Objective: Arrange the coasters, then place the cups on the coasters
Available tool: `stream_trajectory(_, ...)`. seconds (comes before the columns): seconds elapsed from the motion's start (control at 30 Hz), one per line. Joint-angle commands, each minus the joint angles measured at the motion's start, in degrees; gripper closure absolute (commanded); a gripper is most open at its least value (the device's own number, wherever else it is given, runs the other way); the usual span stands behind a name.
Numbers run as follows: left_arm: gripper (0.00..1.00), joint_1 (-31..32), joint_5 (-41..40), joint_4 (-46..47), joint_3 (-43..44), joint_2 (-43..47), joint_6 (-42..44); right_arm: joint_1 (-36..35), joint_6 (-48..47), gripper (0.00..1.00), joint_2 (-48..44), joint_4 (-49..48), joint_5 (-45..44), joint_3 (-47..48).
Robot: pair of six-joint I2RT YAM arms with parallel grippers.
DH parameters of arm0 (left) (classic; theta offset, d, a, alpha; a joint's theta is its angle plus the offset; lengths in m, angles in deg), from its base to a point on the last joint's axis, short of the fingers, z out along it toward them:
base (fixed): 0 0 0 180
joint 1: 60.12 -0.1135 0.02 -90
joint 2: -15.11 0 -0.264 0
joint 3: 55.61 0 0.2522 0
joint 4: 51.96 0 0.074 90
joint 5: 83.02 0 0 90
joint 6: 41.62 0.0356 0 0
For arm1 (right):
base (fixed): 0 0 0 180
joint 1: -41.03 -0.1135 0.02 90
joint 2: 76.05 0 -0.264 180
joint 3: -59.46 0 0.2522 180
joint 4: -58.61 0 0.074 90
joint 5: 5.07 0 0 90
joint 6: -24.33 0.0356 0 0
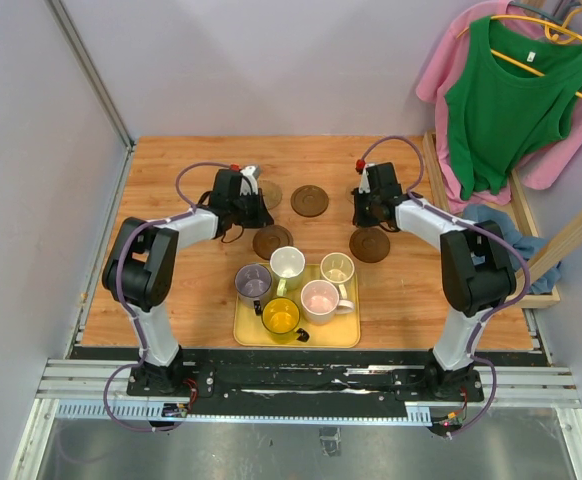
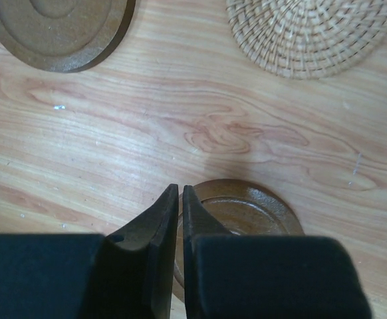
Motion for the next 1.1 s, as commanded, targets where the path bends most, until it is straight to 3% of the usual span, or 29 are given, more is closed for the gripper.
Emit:
stream_trajectory(0.0, 0.99, 1.5, -2.1, -2.8, -1.7, -0.1, 0.6, -0.2, 1.1, 0.93, -2.4, -0.6, 0.7, -1.4)
stream_trajectory(0.4, 1.0, 2.8, -10.2, -7.9, -1.8, -3.3, -0.9, -0.1, 1.8, 0.93, -2.8, 0.7, 0.7, -4.2)
stream_trajectory(0.83, 1.0, 2.2, -36.5, -18.5, 2.1, -4.6, -1.6, 0.6, 2.0, 0.93, -2.4, 4.5, -0.3, -3.5)
stream_trajectory(1.07, 1.0, -1.6, -36.7, -18.0, 2.1, -4.4, -1.8, 1.6, 3.4, 0.94, -2.9, 7.1, -2.5, -4.5)
